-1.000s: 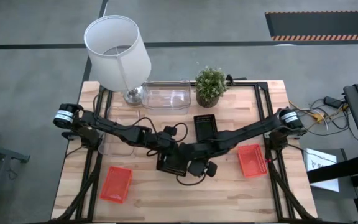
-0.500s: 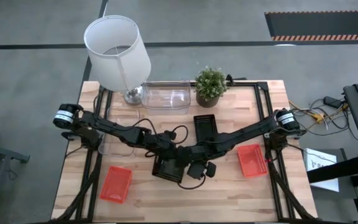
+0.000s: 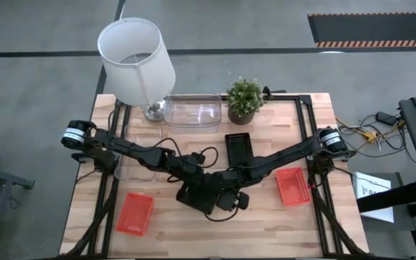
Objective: Stack baskets by color
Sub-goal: Stack the bottom black bin on the top black bins
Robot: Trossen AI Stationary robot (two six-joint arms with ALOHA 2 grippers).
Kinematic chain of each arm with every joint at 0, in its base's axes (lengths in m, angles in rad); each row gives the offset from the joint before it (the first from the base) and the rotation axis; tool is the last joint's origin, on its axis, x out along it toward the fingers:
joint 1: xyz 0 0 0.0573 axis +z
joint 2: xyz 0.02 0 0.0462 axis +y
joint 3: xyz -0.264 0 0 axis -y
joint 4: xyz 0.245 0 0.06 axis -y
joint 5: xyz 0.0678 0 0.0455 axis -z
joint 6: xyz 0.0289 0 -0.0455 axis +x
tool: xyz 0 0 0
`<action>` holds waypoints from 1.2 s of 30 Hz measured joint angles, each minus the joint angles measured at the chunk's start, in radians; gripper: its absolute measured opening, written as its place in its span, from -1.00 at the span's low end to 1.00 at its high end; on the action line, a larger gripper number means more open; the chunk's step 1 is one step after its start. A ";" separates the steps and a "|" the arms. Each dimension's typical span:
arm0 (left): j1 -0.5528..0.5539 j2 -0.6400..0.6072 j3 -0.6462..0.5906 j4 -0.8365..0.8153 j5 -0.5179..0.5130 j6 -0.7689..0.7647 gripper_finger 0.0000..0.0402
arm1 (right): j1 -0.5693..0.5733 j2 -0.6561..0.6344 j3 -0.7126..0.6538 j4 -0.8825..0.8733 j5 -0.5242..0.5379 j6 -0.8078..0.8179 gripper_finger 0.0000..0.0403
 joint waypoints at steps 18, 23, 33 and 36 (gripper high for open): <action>0.001 -0.062 0.001 -0.039 -0.033 -0.002 -0.84 | -0.010 0.000 0.002 0.006 0.011 0.032 -0.84; -0.004 -0.152 -0.002 -0.170 -0.045 -0.020 -0.84 | -0.020 -0.021 0.000 0.000 0.011 0.046 -0.81; -0.073 -0.394 -0.117 -0.161 -0.174 -0.058 -0.93 | -0.025 -0.123 -0.009 0.008 0.001 0.085 -0.95; -0.099 -0.455 -0.176 -0.097 -0.207 -0.066 -0.95 | -0.024 -0.129 -0.019 0.006 0.000 0.108 -0.96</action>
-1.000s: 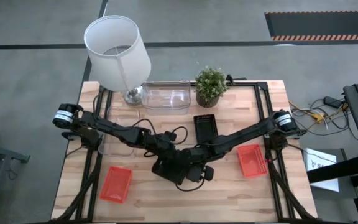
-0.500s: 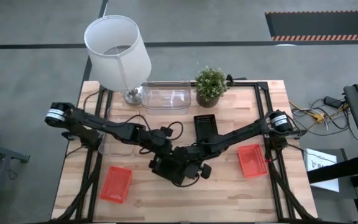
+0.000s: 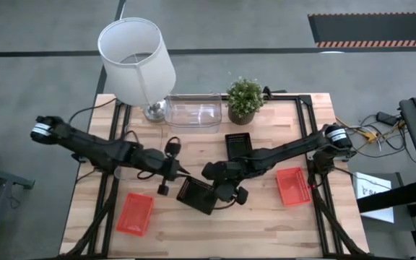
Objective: Stack baskets by color
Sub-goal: Stack the bottom black bin on the top black bins
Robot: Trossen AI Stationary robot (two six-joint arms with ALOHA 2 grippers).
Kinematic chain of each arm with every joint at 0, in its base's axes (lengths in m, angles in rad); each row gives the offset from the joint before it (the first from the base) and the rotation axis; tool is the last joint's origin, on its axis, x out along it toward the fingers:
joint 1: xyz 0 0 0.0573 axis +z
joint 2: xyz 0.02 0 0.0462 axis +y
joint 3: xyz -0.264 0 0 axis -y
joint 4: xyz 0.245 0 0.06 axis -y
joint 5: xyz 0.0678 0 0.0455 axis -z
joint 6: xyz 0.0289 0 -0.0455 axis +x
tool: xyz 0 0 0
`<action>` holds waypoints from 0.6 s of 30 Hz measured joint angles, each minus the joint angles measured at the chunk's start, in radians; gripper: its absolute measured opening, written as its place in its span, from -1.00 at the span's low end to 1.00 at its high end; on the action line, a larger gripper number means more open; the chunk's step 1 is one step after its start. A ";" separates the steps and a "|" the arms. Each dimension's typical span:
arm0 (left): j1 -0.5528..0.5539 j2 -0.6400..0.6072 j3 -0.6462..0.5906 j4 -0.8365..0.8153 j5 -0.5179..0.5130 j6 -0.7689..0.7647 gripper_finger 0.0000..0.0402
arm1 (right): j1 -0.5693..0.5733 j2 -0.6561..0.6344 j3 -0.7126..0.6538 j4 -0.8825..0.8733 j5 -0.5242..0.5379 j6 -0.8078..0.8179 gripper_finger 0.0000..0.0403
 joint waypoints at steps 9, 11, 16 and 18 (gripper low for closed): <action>-0.027 -0.116 -0.189 0.301 -0.028 0.007 -0.95 | 0.001 0.000 -0.055 0.045 -0.052 0.140 -0.96; -0.027 -0.127 -0.217 0.349 -0.035 0.008 -0.95 | 0.001 0.000 -0.058 0.048 -0.053 0.177 -0.96; -0.027 -0.135 -0.261 0.417 -0.054 0.008 -0.95 | 0.004 0.000 -0.062 0.055 -0.061 0.254 -0.85; -0.027 -0.136 -0.270 0.436 -0.059 0.008 -0.95 | 0.007 0.000 -0.065 0.060 -0.068 0.282 -0.76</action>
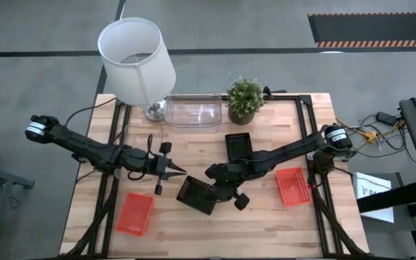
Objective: Stack baskets by color
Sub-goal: Stack the bottom black bin on the top black bins
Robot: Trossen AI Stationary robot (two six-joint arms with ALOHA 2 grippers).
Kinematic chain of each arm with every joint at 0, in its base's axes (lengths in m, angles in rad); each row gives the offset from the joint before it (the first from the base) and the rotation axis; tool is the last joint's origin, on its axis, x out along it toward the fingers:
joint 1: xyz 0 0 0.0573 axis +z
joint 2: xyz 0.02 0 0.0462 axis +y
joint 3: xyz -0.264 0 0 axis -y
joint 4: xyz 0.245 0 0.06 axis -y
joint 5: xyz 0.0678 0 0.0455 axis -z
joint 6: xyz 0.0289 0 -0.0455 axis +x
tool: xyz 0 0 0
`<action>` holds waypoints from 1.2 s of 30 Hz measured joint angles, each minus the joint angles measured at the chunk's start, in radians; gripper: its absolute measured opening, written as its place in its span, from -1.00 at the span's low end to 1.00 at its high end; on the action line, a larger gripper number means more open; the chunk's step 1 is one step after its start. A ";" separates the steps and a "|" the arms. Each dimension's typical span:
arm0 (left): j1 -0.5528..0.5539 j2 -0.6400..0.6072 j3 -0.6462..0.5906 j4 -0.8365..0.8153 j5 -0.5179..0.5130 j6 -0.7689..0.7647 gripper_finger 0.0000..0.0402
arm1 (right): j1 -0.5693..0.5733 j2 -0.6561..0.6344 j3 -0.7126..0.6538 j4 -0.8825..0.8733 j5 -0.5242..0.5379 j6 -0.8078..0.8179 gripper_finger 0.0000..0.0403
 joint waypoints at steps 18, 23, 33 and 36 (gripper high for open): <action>0.000 0.002 -0.001 0.025 -0.047 -0.002 -0.95 | 0.039 0.105 -0.035 0.131 0.052 0.063 -0.08; 0.000 0.002 -0.001 0.025 -0.047 -0.002 -0.95 | 0.032 0.150 -0.036 0.167 0.047 0.043 -0.08; 0.000 0.003 -0.001 0.024 -0.047 -0.002 -0.95 | 0.011 0.182 -0.033 0.207 -0.010 0.000 -0.29; 0.000 0.003 -0.001 0.024 -0.047 -0.001 -0.95 | 0.008 0.182 -0.033 0.210 -0.009 -0.004 -0.41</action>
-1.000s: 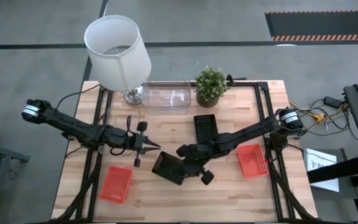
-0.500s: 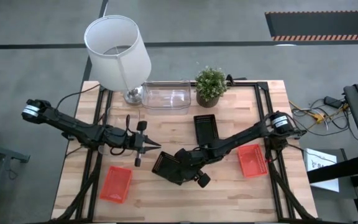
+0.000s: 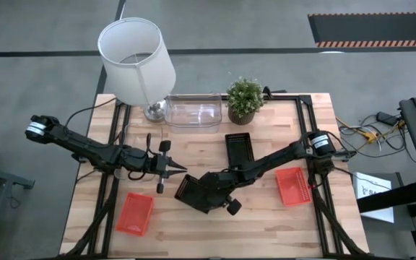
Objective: Stack baskets by color
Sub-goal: Stack the bottom black bin on the top black bins
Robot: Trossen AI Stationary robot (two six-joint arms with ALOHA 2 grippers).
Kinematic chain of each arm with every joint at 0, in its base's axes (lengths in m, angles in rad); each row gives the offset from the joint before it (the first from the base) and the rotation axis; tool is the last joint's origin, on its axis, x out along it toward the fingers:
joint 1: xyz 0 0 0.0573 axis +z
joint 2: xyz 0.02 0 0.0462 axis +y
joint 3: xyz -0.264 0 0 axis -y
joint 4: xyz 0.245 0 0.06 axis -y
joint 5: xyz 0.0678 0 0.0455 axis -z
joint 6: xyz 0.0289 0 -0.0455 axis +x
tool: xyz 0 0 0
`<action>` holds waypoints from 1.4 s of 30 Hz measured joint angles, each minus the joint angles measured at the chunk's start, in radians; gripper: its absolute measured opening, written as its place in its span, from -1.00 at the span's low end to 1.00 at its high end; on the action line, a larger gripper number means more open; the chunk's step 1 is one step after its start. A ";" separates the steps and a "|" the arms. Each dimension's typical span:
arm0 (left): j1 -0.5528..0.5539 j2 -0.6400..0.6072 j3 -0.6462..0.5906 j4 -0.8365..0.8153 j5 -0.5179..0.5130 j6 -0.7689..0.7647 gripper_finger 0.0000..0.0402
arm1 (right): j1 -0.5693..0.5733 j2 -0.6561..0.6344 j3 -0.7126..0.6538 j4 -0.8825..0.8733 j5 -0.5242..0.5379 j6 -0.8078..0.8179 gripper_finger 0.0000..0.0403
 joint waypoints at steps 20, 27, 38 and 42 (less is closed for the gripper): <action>0.001 0.000 0.000 0.000 -0.001 0.002 -0.95 | -0.007 -0.084 0.000 -0.039 0.125 -0.063 -0.95; 0.002 0.000 0.001 0.000 -0.052 0.005 -0.95 | -0.007 -0.202 0.001 -0.123 0.253 -0.014 -0.95; 0.002 0.000 0.003 0.027 -0.052 0.027 -0.95 | -0.027 -0.360 -0.011 -0.364 0.355 0.262 -0.96; 0.002 0.000 0.001 0.027 -0.053 0.027 -0.95 | -0.029 -0.407 -0.031 -0.414 0.432 0.346 -0.96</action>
